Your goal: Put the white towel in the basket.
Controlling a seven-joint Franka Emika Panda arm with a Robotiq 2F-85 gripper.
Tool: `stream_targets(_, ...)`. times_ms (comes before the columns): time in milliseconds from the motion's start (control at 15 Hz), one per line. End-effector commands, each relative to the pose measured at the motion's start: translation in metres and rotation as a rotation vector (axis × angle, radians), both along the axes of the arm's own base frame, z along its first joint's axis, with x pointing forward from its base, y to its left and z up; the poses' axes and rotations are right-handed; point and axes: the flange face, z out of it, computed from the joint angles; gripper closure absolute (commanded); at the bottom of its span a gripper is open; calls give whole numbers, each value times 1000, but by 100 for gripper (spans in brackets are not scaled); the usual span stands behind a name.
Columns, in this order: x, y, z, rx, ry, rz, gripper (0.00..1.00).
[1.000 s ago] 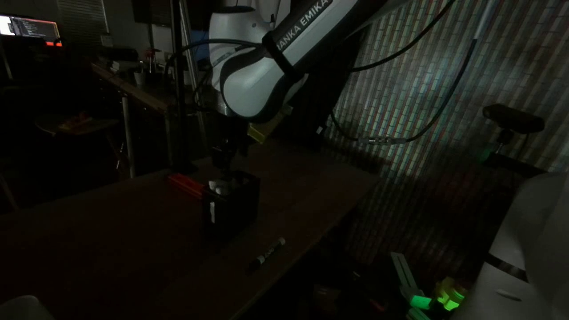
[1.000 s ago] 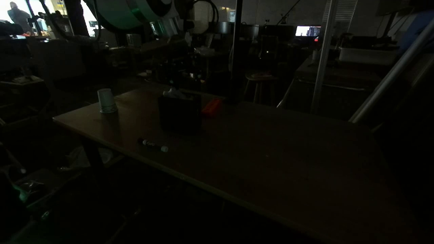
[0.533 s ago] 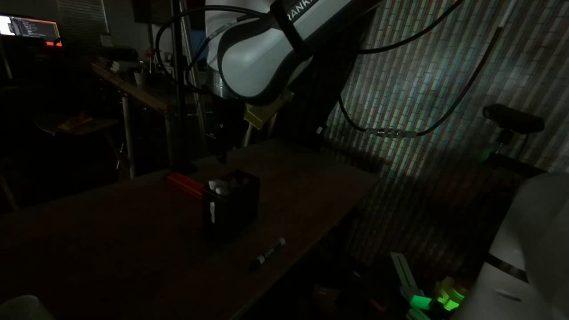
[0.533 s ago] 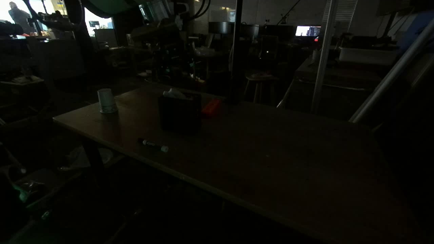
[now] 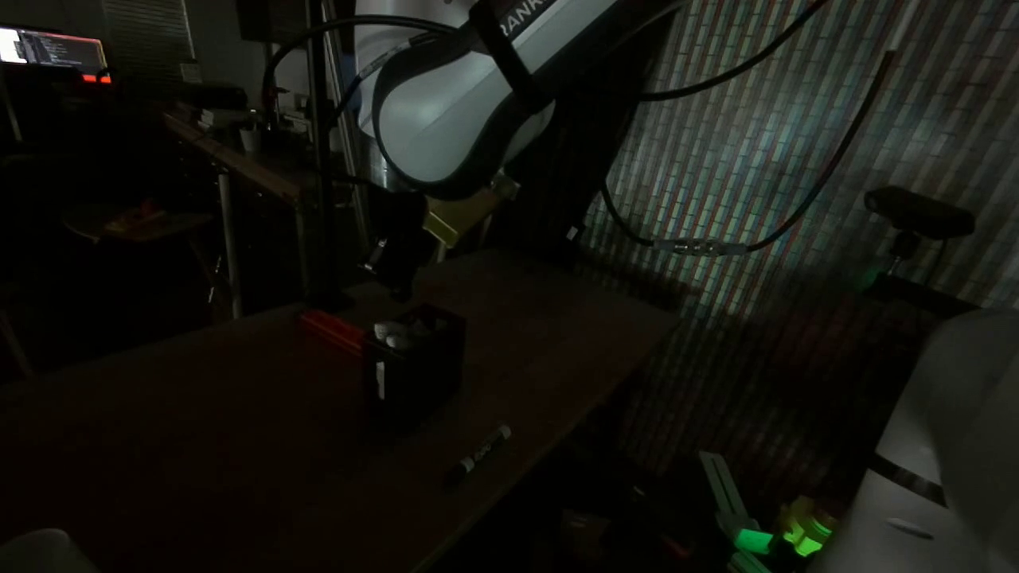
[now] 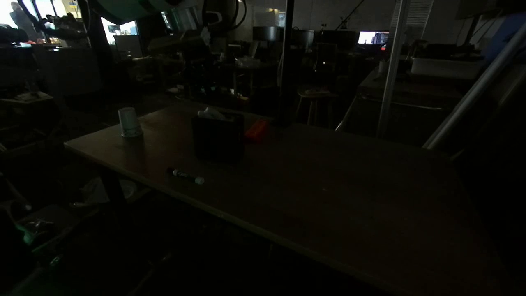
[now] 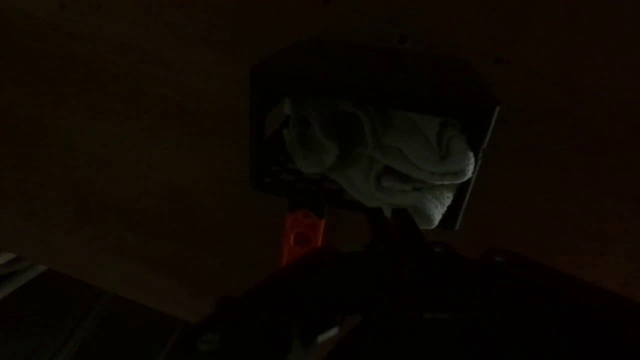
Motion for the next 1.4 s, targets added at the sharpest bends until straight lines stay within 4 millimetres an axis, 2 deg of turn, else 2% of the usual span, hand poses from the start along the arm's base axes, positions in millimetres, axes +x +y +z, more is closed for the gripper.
stream_targets(0,2,4,-2,33,10,-25,100)
stream_targets(733,20,12,-31,70,67,-43,100)
stream_targets(1333,43,11,-75,119,136,-70,100)
